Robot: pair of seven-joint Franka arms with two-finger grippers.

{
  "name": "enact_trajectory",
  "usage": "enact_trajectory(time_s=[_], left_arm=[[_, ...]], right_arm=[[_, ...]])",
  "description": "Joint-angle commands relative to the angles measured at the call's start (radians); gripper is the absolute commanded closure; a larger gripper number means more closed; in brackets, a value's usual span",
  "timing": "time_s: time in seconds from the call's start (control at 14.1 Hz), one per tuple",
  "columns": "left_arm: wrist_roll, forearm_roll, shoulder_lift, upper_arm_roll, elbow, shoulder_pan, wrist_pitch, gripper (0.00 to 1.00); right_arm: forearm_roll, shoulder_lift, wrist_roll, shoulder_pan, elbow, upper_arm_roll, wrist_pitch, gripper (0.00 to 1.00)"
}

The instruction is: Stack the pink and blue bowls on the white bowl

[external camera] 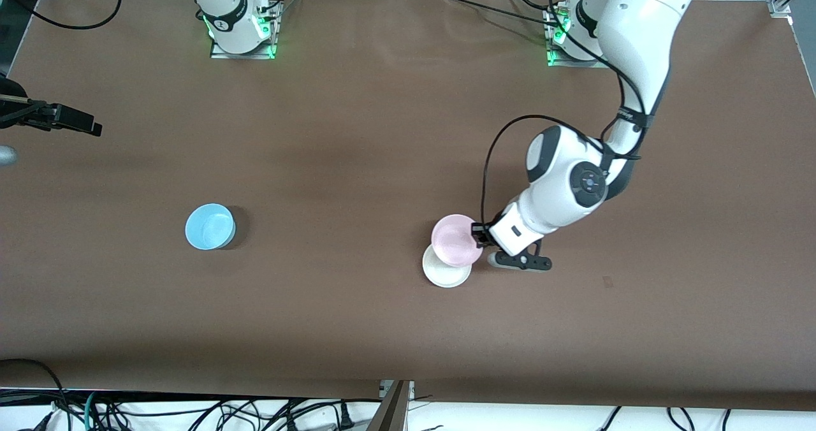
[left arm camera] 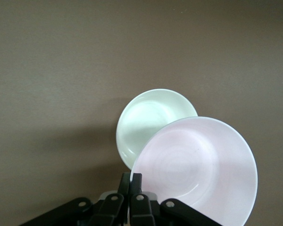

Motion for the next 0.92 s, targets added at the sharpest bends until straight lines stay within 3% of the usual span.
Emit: enact_trajectory(time_s=[0.0,0.28,0.57,0.85], left_arm=[[-0.048,0.041,0.074,0.002,0.113,-0.010,-0.005,1.00],[-0.048,0.042,0.121,0.005,0.151,-0.016,-0.001,1.00],[-0.069,0.117,0.150,0.004,0.176,-0.022,-0.001,1.00],[-0.075,0.119,0.154,0.004,0.177,-0.022,-0.001,1.00]], right_arm=[[-0.012,-0.026,0.010,0.004,-0.022,0.001,-0.005,0.01],[-0.013,-0.028,0.010,0.004,-0.022,0.001,-0.005,0.01],[-0.001,-0.020,0.013,0.004,-0.022,0.001,0.015,0.01],[0.013,0.048,0.016,0.061,-0.023,0.027,0.165,0.01]])
